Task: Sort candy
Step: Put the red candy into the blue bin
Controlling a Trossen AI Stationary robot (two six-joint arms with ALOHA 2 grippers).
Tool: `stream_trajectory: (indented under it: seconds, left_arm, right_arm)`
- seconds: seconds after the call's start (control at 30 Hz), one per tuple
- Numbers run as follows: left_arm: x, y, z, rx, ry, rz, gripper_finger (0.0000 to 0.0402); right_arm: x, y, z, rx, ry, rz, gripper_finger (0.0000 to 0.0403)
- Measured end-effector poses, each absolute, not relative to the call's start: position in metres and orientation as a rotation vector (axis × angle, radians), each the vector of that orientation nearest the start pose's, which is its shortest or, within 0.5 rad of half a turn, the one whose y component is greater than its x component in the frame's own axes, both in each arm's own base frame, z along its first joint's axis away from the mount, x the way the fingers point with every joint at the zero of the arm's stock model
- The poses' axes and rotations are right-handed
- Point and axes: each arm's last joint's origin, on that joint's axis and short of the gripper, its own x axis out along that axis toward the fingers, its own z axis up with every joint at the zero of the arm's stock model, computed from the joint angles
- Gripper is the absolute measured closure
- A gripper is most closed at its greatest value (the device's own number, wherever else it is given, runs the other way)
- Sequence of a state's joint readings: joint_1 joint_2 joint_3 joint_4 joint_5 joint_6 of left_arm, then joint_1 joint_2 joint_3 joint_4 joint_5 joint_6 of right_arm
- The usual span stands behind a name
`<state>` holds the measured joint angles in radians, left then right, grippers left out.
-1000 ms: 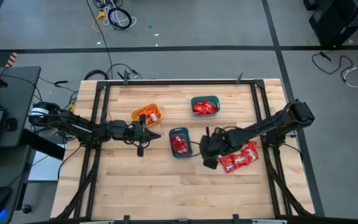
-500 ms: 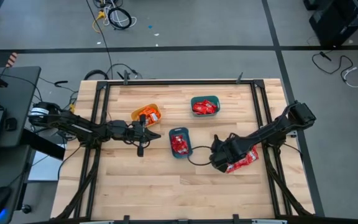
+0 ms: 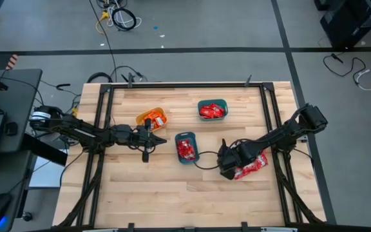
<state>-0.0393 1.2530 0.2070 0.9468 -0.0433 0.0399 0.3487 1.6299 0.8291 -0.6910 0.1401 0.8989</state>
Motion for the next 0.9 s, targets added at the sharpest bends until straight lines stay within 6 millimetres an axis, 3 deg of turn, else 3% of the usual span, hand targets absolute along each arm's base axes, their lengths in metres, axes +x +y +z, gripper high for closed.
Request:
stream_trajectory:
  seconds: [0.2,0.37,0.57,0.77,0.9]
  left_arm:
    - [0.208,-0.007,0.163,0.043,0.099,0.002,0.0399]
    - [0.208,-0.007,0.163,0.043,0.099,0.002,0.0399]
    - [0.208,-0.007,0.163,0.043,0.099,0.002,0.0399]
    - [0.208,-0.007,0.163,0.043,0.099,0.002,0.0399]
    - [0.208,-0.007,0.163,0.043,0.099,0.002,0.0399]
  right_arm:
    - [0.266,0.080,0.157,0.256,1.274,-0.417,0.0357]
    - [0.292,0.075,0.180,0.166,1.122,-0.351,0.0370]
    - [0.326,0.065,0.205,0.148,0.838,-0.239,0.0346]
    - [0.337,0.052,0.212,0.130,0.748,-0.233,0.0374]
    - [0.340,0.051,0.214,0.140,0.708,-0.229,0.0367]
